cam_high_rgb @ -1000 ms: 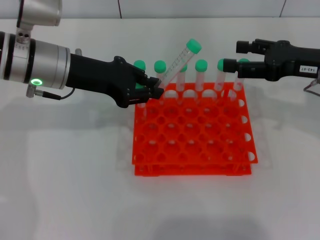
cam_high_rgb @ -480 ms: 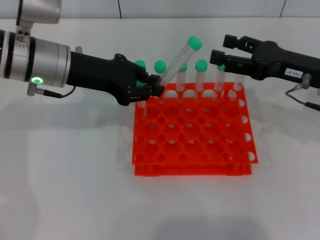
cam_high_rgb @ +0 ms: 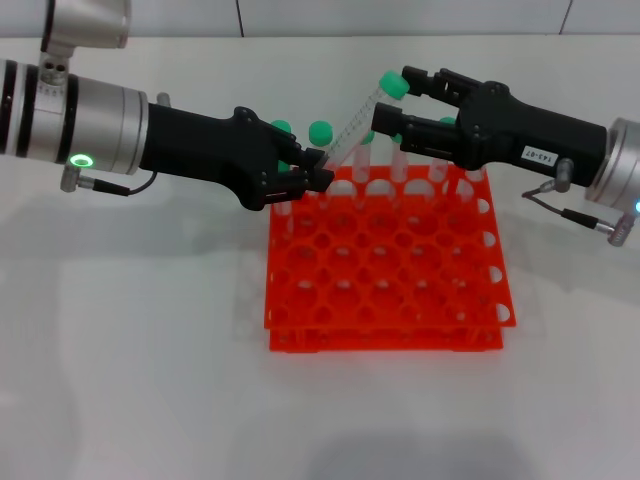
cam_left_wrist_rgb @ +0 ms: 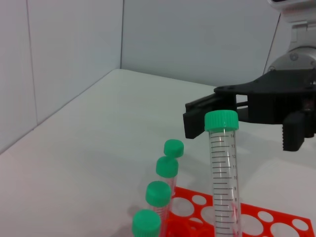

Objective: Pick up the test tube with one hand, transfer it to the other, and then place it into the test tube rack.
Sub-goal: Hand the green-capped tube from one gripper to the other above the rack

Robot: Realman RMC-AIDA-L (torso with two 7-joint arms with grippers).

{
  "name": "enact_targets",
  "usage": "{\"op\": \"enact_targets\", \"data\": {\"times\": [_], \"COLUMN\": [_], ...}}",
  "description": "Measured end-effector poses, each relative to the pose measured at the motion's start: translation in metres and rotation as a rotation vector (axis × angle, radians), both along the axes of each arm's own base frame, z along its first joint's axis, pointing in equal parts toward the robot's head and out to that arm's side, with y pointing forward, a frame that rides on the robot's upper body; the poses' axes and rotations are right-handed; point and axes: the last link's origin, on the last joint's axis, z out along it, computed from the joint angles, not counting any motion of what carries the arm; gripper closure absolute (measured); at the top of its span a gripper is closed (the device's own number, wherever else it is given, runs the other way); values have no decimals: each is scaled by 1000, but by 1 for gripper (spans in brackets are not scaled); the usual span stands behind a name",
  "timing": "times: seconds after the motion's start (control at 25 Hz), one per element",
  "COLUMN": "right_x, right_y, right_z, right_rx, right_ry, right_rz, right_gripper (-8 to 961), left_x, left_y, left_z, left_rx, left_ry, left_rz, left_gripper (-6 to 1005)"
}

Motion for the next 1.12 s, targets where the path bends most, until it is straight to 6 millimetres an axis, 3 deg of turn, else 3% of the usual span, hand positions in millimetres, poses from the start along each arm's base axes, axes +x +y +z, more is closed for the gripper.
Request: {"op": "enact_targets", "data": {"times": [1.12], "right_x": [6], "right_y": [-2], "right_z": [-8], "right_rx": [64], "right_ry": [34], "right_rz": [-43], "right_gripper": [258], "left_x": [3], "left_y": [0], "left_z": [-4], "left_rx": [-1], "left_ry": [1], "left_rz": [-14], "left_gripper": [765]}}
